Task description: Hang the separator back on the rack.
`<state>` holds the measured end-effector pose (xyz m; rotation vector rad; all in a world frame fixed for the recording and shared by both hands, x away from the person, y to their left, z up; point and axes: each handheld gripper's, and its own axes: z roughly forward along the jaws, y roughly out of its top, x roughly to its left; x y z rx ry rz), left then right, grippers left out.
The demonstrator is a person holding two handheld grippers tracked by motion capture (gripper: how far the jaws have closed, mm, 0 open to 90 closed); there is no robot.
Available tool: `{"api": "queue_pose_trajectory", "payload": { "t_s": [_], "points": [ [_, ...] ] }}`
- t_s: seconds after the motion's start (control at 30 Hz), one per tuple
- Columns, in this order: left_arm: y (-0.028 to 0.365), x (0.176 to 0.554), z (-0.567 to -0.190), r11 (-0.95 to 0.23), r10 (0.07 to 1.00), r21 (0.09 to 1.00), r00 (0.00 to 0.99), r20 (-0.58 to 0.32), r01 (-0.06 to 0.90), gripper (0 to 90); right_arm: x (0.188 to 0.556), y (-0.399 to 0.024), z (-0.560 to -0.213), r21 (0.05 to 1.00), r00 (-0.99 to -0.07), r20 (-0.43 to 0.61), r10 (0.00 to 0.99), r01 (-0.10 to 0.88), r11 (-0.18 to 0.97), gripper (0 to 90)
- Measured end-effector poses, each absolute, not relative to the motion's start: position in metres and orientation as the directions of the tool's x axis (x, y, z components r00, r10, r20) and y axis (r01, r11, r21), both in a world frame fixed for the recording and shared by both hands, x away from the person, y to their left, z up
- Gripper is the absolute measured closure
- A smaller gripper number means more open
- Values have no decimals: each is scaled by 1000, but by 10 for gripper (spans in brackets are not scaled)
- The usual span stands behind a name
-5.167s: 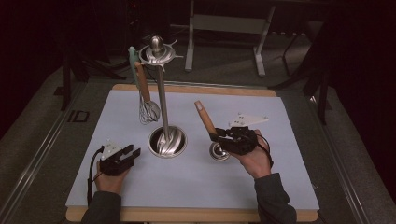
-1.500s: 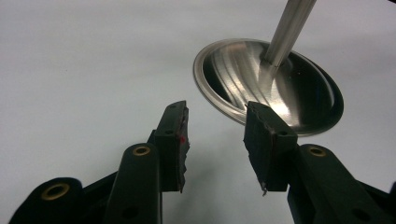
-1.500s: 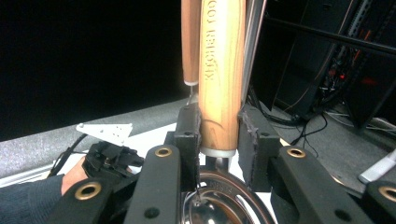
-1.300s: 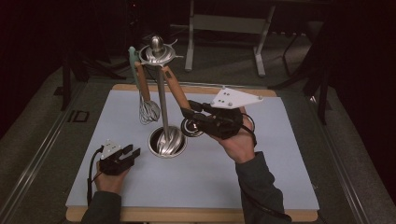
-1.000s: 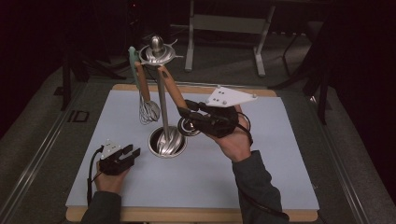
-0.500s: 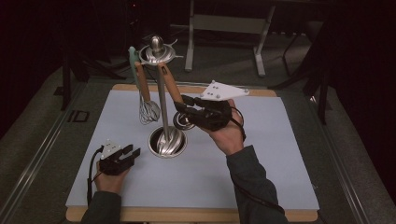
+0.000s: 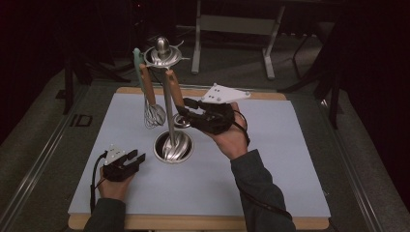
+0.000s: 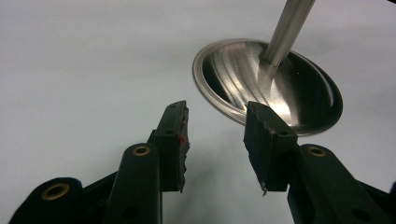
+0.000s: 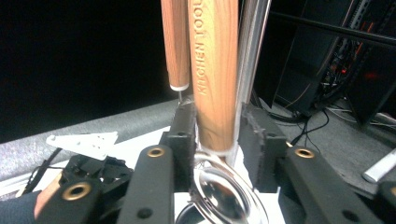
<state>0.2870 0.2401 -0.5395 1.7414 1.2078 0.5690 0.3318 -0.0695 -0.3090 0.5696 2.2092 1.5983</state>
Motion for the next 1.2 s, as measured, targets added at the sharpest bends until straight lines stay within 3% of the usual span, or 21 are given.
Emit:
{"api": "queue_pose_trajectory", "payload": {
  "t_s": [0.73,1.2],
  "points": [
    [240,287,-539,-103,903,869,412,-122,483,597,332,-89,-312,916,-855,-63,515,155,369,630],
    [240,288,-540,-101,904,867,409,-124,487,595,339,-119,-335,872,-825,-28,564,256,417,607]
  ]
}}
